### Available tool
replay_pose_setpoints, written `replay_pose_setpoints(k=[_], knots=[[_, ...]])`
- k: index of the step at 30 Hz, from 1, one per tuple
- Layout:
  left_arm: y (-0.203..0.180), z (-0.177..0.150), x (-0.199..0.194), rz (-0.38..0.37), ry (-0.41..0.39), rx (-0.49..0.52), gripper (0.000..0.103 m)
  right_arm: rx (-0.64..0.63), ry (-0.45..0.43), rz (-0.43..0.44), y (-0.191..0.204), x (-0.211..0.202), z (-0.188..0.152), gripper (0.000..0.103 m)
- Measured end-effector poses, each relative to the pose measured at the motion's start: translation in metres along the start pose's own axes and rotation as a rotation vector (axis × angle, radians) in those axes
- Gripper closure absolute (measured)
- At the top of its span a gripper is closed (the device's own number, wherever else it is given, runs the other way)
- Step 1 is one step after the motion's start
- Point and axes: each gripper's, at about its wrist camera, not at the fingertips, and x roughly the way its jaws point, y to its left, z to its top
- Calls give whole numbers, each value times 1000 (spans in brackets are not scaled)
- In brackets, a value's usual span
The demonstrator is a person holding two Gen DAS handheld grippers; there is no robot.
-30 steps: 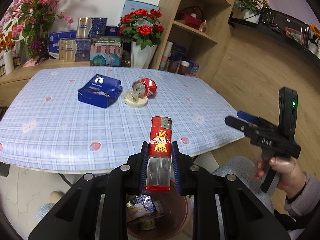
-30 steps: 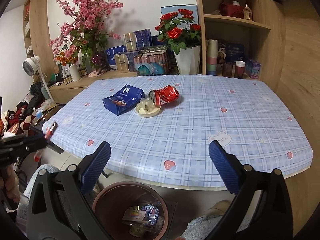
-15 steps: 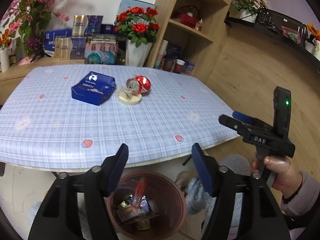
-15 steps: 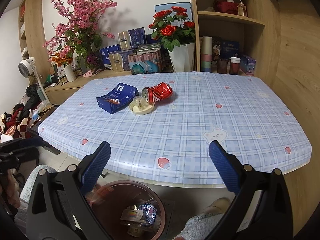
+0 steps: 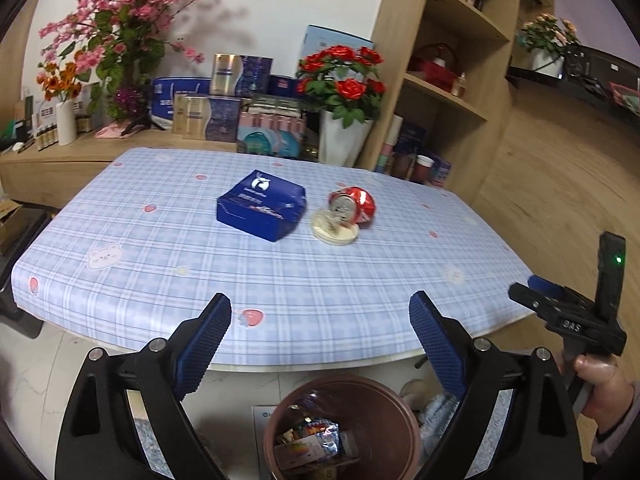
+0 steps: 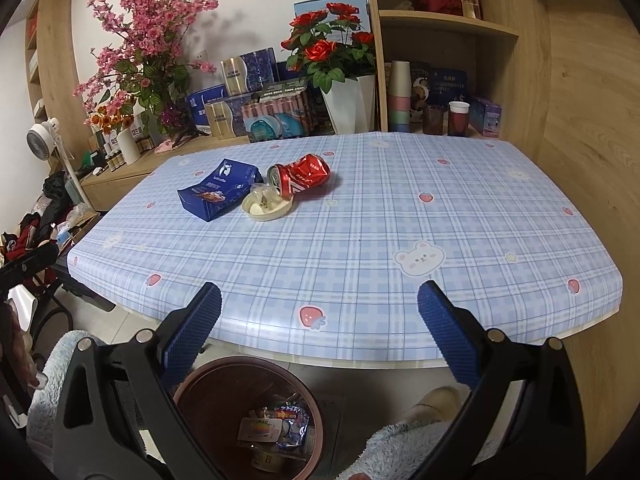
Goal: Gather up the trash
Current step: 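Move both tools toward the crushed red can and cream cup lid, then grasp the clear plastic bag off the lid with the left tool while the right tool grasps the red can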
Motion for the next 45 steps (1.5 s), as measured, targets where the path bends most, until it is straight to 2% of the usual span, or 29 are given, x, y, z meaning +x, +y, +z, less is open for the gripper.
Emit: replay_pose_setpoints(k=[8,16,21,25,29,32,38,39,40,43,45], knots=[[3,10,24,13,23,41,15,1,24,-3,-4,17,1,6],[-6,24,80,-17,84,72,17,8,47,-1,-15,47,8,6],[-13,44,134,-47,132,100,30,22,63,0,-28,79,22,6],[-22,66,201,-63,193,134,47,20,74,5,-37,104,35,6],[-27,79,262,-65,259,142,53,17,89,9,-47,131,50,6],[-30,83,292,-58,288,157,54,15,94,8,-54,145,57,6],[-27,87,327,-39,329,137,63,14,106,14,-63,168,68,6],[-27,87,332,-29,336,144,67,13,109,17,-63,172,69,6],[-27,87,334,-20,339,149,81,11,113,20,-63,175,71,6],[-22,86,330,-26,325,137,91,-15,122,35,-59,185,79,6],[-17,85,325,-39,321,123,93,-39,122,45,-54,192,84,6]])
